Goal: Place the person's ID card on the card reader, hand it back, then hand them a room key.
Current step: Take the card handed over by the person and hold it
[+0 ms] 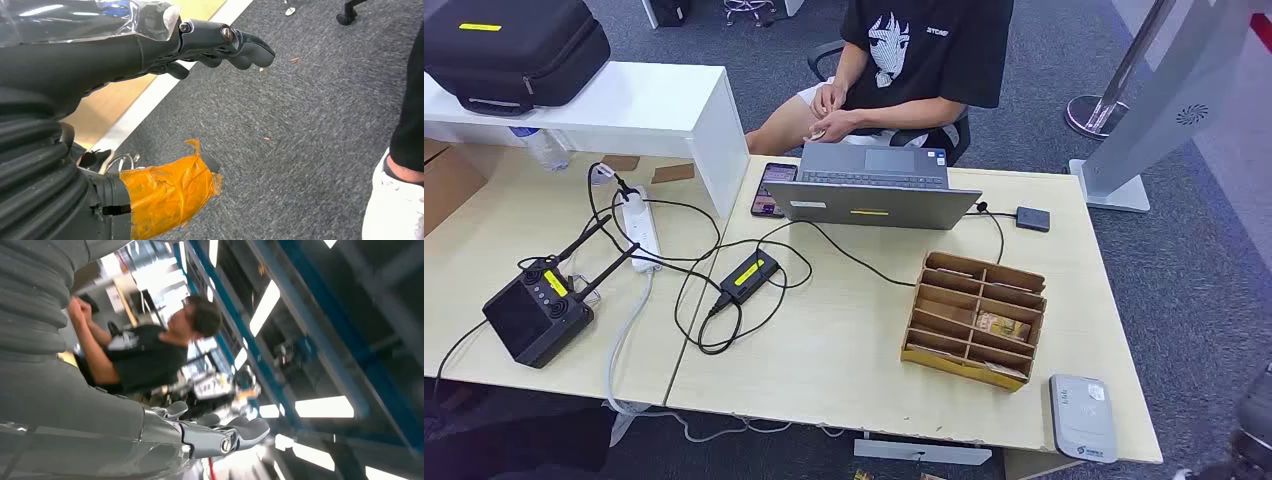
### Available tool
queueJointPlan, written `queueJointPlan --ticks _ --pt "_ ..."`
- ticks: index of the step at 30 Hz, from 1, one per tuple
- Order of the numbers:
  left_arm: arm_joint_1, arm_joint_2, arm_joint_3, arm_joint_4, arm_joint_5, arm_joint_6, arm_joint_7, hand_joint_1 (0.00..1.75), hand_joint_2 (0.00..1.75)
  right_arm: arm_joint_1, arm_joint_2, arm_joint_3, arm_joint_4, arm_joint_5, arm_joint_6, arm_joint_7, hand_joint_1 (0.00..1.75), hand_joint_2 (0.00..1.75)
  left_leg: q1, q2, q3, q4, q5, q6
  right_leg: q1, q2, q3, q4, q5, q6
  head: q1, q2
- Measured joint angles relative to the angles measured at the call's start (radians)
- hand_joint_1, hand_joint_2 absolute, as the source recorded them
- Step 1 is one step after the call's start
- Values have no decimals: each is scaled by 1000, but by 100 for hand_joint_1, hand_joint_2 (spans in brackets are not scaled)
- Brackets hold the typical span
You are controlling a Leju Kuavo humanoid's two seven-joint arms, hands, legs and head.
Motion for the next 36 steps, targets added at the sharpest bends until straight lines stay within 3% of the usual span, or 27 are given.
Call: queueJointPlan --ticks 6,11,13,20,36 --pt "1 0 0 0 -2 0 15 0 175 52 42 158 -138 102 -15 -60 0 175 0 0 0 0 0 0 0 0 0 0 0 0 0 0" --pt "2 0 0 0 -5 0 33 0 175 126 53 334 -257 528 -257 -271 0 175 0 1 0 0 0 0 0 0 0 0 0 0 0 0" --pt "3 0 0 0 -5 0 35 0 175 148 53 401 -286 609 -308 -303 0 175 0 1 0 0 0 0 0 1 -1 0 0 0 0 0" --pt "5 0 0 0 -5 0 35 0 175 177 53 494 -334 613 -327 -312 0 175 0 1 0 0 0 0 0 0 0 0 0 0 0 0" --pt "5 0 0 0 -5 0 35 0 175 186 53 520 -348 613 -327 -313 0 175 0 1 0 0 0 0 0 0 0 0 0 0 0 0"
